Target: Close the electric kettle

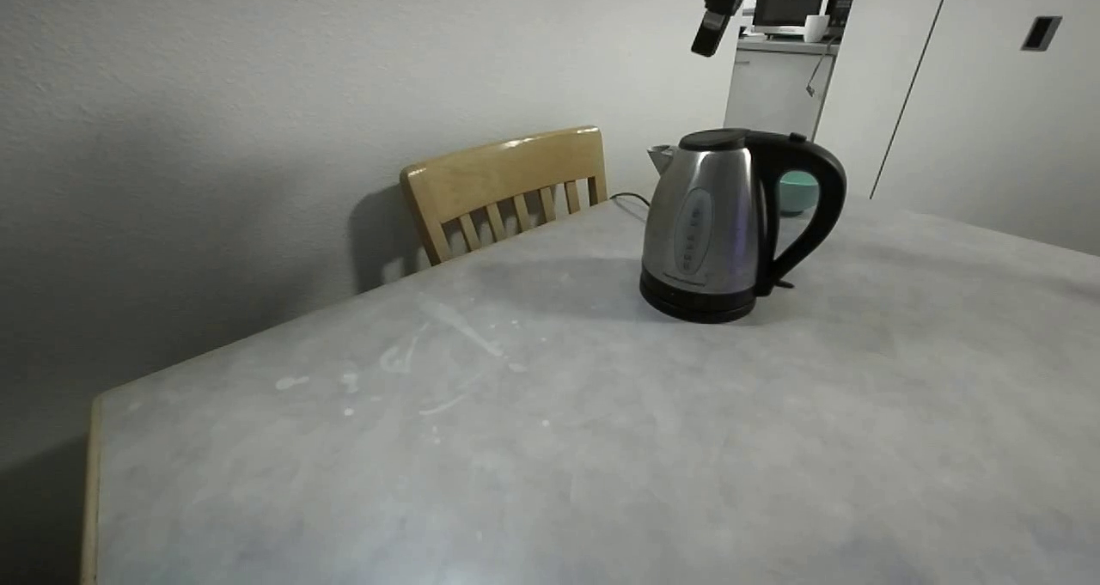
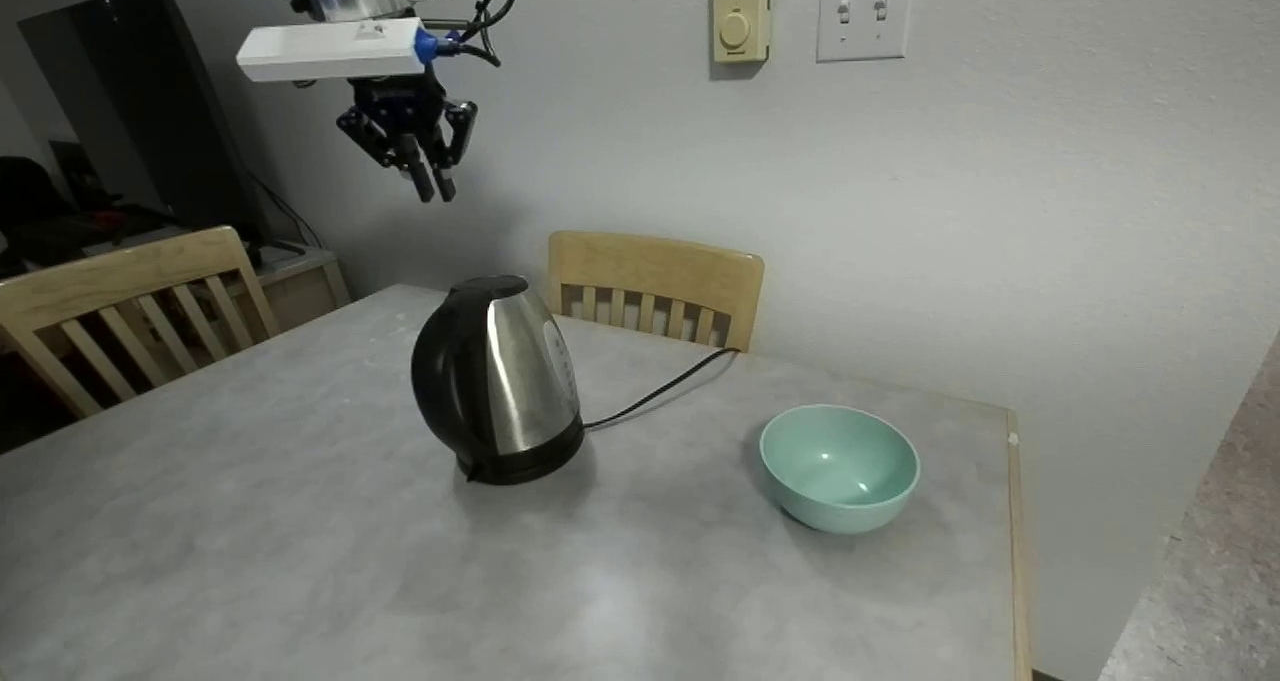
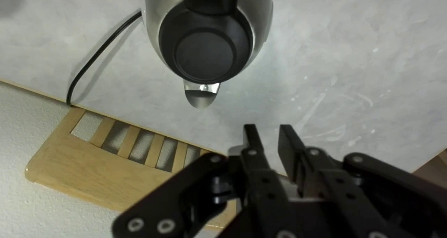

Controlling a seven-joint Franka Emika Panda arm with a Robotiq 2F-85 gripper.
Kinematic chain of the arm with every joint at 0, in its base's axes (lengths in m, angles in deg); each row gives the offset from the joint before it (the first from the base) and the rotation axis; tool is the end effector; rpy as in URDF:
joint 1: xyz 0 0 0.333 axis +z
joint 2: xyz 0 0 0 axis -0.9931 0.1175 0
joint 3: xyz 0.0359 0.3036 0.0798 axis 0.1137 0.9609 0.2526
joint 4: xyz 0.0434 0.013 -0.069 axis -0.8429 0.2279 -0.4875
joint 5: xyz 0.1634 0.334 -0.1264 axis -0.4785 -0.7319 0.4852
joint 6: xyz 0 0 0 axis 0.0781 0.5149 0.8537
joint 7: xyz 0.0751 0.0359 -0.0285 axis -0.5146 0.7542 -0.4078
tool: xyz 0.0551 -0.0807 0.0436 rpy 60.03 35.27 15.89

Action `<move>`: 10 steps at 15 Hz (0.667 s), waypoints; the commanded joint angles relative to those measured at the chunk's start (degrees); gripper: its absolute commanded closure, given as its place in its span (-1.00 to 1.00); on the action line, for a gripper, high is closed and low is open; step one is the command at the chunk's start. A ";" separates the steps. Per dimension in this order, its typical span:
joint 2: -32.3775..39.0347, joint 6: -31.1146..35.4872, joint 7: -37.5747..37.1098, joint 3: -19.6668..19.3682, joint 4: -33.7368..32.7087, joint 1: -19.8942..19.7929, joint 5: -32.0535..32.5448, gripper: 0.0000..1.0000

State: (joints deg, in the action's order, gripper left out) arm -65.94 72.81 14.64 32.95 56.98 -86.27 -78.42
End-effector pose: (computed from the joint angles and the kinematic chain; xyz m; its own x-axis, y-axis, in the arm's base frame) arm 0.6264 -0.0015 0.4515 0.8481 0.4339 0.3041 0.4532 -0.8914 0.0080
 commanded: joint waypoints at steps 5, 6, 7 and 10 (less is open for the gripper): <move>-1.43 -4.50 0.55 0.73 -0.11 1.16 0.07 -0.64; -1.36 -4.97 0.39 0.79 -0.32 1.39 0.19 -0.78; -1.28 -5.38 0.31 0.88 -0.57 1.60 0.28 -0.94; -1.04 -6.93 0.29 1.23 -1.29 2.11 0.14 -1.00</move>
State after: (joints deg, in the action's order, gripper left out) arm -66.27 68.81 14.71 33.74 56.25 -84.29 -78.46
